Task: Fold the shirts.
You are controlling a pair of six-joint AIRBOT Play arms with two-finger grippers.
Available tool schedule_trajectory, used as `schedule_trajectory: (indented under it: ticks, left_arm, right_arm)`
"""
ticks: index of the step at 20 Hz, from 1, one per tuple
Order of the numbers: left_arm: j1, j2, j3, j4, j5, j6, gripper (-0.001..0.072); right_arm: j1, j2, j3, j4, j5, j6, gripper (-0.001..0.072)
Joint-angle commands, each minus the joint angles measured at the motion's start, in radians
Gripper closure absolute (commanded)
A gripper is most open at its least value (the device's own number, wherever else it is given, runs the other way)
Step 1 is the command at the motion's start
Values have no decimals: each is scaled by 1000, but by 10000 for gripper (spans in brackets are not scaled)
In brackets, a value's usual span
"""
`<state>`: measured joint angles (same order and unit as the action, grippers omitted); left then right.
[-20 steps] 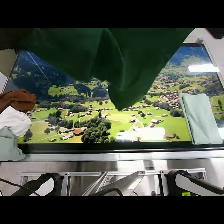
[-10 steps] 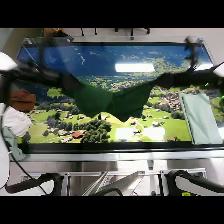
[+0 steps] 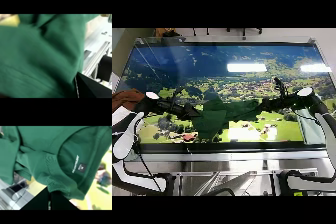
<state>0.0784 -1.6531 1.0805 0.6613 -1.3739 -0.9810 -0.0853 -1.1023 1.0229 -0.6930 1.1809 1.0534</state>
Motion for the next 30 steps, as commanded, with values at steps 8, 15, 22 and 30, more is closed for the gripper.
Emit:
schedule_trajectory:
  ticks: [8, 15, 22, 30]
  left_arm:
    - [61, 80, -29, 0, 48, 19, 106]
    - [31, 78, -11, -13, 260, 19, 695]
    - [150, 329, 488, -55, 220, -67, 696]
    - [401, 682, 938, -51, 222, -84, 696]
  right_arm:
    - [1, -19, -11, -4, -25, -12, 693]
    - [-1, -13, -6, -3, -25, -19, 692]
    - [-186, 148, 417, 212, 16, -73, 693]
    - [-424, 348, 840, 397, -79, -192, 693]
